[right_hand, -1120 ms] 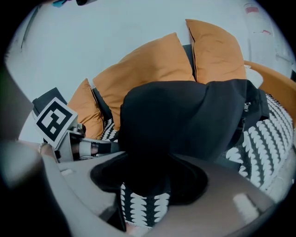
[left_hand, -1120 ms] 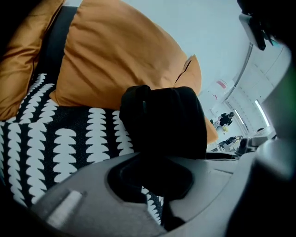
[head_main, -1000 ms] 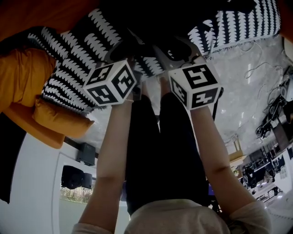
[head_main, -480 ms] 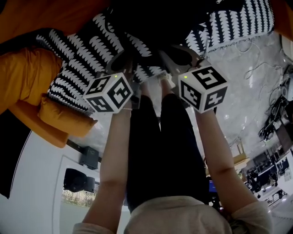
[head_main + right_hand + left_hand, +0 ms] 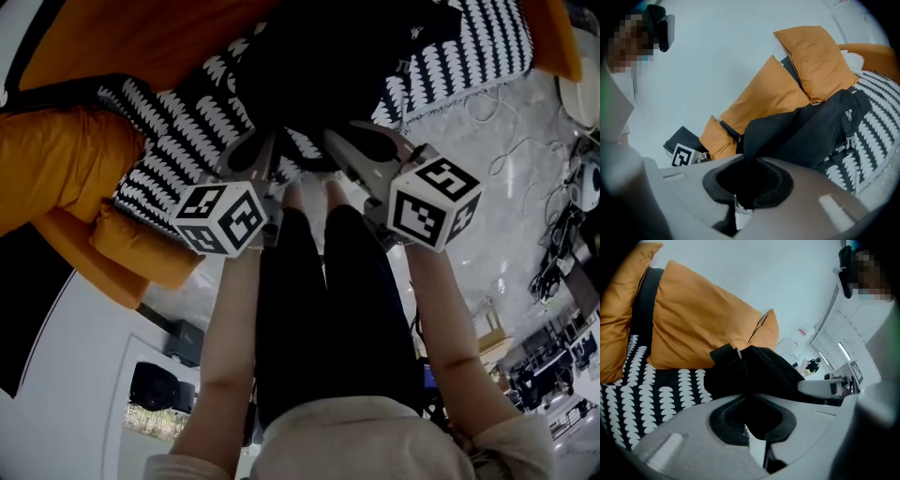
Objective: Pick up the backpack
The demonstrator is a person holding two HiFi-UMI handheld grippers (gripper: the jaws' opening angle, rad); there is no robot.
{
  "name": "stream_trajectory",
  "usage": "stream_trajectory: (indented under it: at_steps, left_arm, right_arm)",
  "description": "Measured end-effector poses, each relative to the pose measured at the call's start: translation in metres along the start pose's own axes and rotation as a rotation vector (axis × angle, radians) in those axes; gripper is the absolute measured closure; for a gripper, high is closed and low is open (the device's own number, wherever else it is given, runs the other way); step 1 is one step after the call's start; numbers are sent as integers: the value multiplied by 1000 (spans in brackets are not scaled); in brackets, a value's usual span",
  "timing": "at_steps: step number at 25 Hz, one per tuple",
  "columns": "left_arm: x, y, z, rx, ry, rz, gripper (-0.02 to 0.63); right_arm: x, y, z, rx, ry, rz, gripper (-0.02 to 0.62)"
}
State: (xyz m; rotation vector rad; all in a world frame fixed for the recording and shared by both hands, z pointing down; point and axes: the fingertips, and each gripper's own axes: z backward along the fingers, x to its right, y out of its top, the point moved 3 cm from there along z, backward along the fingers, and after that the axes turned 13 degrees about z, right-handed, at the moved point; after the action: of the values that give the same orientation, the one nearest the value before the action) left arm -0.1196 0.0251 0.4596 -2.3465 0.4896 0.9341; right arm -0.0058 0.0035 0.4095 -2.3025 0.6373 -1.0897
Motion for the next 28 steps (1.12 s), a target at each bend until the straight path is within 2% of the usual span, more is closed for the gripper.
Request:
stream_trajectory:
  at_steps: [4,13,23,28]
  left_arm:
    - [45,6,4,22,-17,-14,591]
    - [106,32,43,68,-85,-69,591]
    - [173,32,87,45,-162,-107,591]
    - [212,45,112,69,-196,-166,591]
  right_arm:
    - [1,24,40,66,12,-36,557]
    - [-34,61,80,143,7,6,557]
    - [-79,79,140,142,-4,74,557]
    - [-99,102,168,169,15,128,557]
